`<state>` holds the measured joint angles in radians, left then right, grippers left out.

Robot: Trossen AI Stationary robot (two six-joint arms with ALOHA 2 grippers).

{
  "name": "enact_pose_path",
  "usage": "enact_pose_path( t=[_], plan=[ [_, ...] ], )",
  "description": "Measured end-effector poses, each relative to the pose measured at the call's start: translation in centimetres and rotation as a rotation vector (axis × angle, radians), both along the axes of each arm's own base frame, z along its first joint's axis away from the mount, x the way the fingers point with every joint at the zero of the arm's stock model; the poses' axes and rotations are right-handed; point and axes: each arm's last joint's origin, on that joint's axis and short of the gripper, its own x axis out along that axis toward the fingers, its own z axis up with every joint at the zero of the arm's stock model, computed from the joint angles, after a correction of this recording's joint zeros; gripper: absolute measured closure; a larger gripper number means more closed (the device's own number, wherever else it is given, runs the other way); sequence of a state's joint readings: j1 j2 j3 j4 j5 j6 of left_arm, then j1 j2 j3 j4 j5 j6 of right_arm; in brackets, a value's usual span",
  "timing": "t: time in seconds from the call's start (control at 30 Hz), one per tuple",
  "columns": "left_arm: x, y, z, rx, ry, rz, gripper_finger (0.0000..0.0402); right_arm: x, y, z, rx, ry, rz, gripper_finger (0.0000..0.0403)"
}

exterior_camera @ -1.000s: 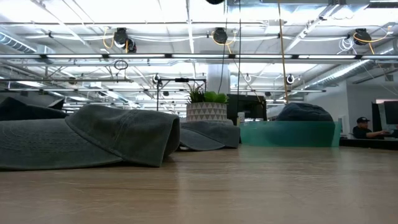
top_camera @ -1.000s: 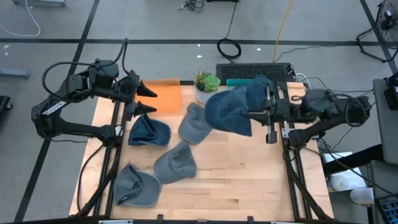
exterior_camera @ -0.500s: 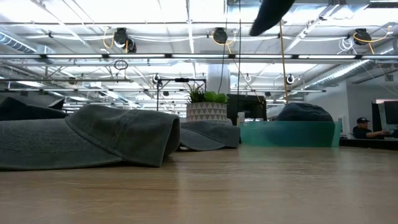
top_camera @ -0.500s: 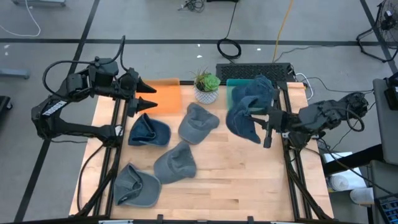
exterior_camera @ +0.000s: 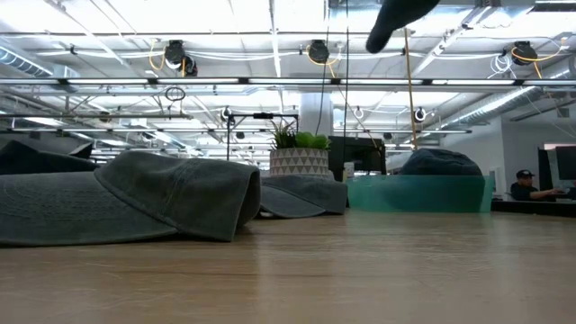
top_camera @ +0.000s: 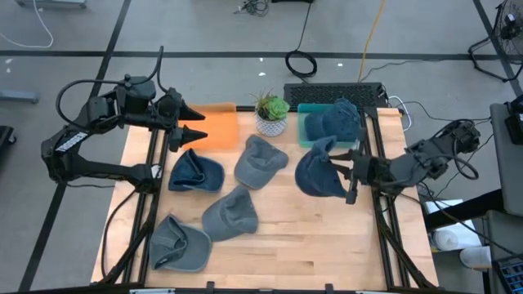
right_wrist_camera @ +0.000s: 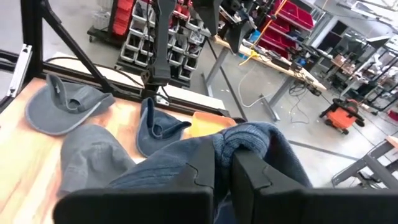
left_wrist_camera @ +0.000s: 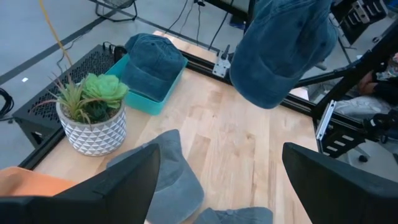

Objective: Pick & Place hat
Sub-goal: Put the right blue cap into the light blue bin

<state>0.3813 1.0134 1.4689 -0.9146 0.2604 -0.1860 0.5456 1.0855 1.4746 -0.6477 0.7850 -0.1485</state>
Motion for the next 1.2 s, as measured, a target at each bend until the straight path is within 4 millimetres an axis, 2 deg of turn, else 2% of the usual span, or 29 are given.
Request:
enact_pose_path(
  t=[0.17, 0.37, 0.8, 1.07, 1.2],
  plan=[
    [0.0, 0.0, 0.0, -0.001, 0.000, 0.000, 0.0055, -0.1, -0.1, -0.4, -0.020, 0.038, -0.002, 0.0397],
    [0.0, 0.0, 0.0, -0.002, 0.000, 0.001, 0.0055, -0.1, -1.4, -0.5, -0.052, 0.068, -0.058, 0.0397],
    [0.0, 0.0, 0.0, -0.006, 0.000, 0.003, 0.0055, -0.8, -5.9, 0.5, -0.222, 0.118, -0.224, 0.0397],
    [0.0, 0.0, 0.0, -0.006, 0.000, 0.003, 0.0055, -1.6, -8.5, 2.4, -0.340, 0.152, -0.333, 0.0397],
    [0.0, 0.0, 0.0, 0.002, 0.001, -0.001, 0.0055, -1.7, -9.8, 2.7, -0.399, 0.188, -0.396, 0.0397]
  ],
)
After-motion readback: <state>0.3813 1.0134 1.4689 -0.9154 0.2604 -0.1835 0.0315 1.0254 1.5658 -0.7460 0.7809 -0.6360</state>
